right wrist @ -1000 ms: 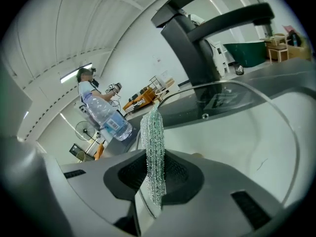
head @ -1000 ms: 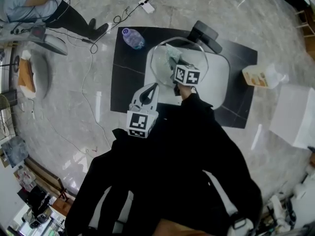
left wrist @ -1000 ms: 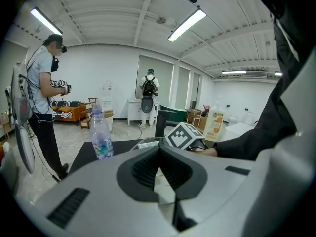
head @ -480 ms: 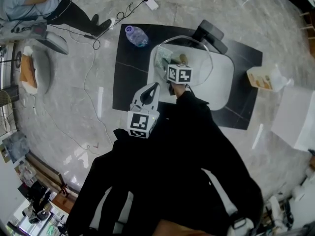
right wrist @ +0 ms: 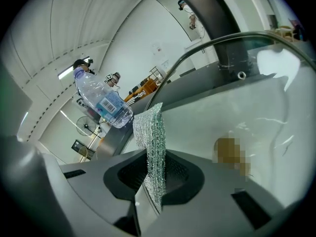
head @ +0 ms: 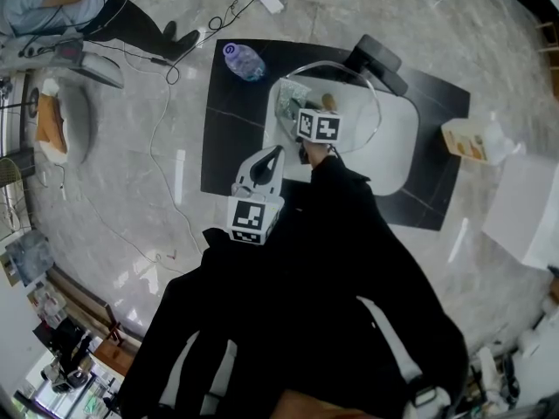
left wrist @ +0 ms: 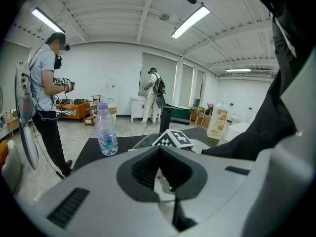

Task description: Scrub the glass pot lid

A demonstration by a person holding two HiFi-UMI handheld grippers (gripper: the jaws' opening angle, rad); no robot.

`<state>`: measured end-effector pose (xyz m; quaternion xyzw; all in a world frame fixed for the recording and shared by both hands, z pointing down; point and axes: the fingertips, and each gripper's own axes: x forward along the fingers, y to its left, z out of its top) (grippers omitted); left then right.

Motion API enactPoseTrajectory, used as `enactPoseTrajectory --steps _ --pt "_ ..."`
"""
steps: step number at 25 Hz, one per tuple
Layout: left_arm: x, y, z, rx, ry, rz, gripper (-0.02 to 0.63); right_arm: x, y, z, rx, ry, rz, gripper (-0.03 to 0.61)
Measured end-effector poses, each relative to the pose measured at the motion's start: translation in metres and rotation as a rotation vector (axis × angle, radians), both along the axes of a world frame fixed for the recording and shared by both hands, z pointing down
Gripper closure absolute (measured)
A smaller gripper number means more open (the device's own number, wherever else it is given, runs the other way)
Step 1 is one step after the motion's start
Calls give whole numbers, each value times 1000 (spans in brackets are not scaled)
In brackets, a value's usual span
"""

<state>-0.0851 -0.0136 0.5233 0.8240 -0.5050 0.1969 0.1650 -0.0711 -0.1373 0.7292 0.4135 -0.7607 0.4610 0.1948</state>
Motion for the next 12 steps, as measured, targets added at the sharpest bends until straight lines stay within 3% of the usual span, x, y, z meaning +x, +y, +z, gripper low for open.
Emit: enactPoseTrajectory --steps 12 --pt "2 -2 -1 -3 0 1 620 11 -3 10 -23 59 39 512"
